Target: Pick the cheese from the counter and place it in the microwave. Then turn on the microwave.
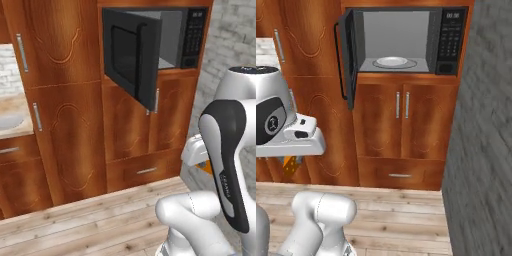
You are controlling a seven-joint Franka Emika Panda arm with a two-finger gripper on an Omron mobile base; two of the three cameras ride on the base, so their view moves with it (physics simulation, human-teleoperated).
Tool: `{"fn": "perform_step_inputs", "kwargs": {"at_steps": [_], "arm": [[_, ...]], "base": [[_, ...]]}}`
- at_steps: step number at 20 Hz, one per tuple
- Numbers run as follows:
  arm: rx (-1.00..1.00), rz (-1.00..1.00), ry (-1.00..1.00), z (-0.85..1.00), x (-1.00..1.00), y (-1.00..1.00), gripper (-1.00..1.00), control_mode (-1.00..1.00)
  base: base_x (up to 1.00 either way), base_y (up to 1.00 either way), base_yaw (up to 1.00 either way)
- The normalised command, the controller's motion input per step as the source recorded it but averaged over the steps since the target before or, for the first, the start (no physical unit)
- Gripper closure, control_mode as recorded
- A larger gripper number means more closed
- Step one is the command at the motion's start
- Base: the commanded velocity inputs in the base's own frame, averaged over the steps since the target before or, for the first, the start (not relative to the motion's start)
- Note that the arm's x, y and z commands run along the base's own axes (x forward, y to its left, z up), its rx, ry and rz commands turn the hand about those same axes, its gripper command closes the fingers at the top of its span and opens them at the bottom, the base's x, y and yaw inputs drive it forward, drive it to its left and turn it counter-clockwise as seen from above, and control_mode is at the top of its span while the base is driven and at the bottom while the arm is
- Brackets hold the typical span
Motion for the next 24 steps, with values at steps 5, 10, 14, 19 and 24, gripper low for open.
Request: {"fn": "perform_step_inputs", "kwargs": {"at_steps": [5,10,14,19,24], "arm": [[0.0,0.0,0.0,0.0,0.0,0.0,1.0,1.0],[0.0,0.0,0.0,0.0,0.0,0.0,1.0,1.0],[0.0,0.0,0.0,0.0,0.0,0.0,1.0,1.0],[0.0,0.0,0.0,0.0,0.0,0.0,1.0,1.0],[0.0,0.0,0.0,0.0,0.0,0.0,1.0,1.0]], "base": [[0.39,-0.64,0.0],[0.53,-0.47,0.0],[0.59,-0.29,0.0],[0.54,-0.26,0.0],[0.44,-0.35,0.0]]}}
